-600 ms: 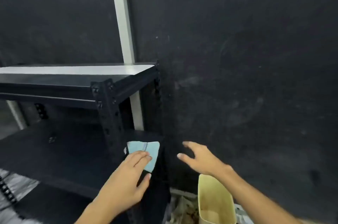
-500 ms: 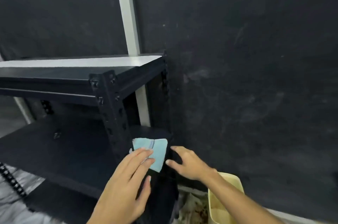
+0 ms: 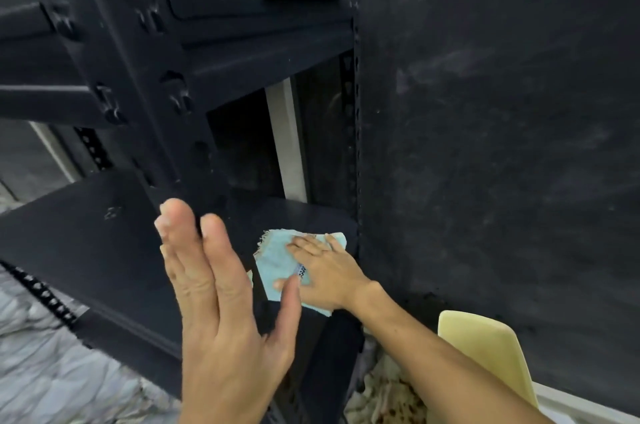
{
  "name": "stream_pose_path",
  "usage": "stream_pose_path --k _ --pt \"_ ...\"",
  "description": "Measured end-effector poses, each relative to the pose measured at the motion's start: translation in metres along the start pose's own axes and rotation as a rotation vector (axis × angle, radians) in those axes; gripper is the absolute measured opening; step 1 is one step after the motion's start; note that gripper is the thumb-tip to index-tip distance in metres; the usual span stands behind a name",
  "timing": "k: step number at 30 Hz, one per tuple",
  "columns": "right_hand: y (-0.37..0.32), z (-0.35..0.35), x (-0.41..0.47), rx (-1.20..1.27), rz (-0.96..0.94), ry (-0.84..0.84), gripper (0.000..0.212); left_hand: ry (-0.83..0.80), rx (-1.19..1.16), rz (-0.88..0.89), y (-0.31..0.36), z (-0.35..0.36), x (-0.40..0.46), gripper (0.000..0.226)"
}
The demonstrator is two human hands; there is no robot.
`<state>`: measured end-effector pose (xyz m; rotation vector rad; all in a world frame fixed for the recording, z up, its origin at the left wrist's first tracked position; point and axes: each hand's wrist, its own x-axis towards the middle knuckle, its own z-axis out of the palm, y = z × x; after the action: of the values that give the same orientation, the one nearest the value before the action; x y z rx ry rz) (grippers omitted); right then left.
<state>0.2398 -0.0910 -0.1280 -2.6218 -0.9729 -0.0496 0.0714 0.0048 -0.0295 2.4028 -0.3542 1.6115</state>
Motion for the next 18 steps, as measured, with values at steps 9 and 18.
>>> stream_pose_path --k 9,18 --pt "-0.007 0.005 -0.008 0.073 0.016 0.027 0.062 0.031 -0.036 0.012 -0.011 0.007 0.002 0.108" --pt "-0.026 -0.007 -0.048 0.232 0.124 0.127 0.049 0.034 -0.043 0.037 -0.013 0.003 0.0 0.104"
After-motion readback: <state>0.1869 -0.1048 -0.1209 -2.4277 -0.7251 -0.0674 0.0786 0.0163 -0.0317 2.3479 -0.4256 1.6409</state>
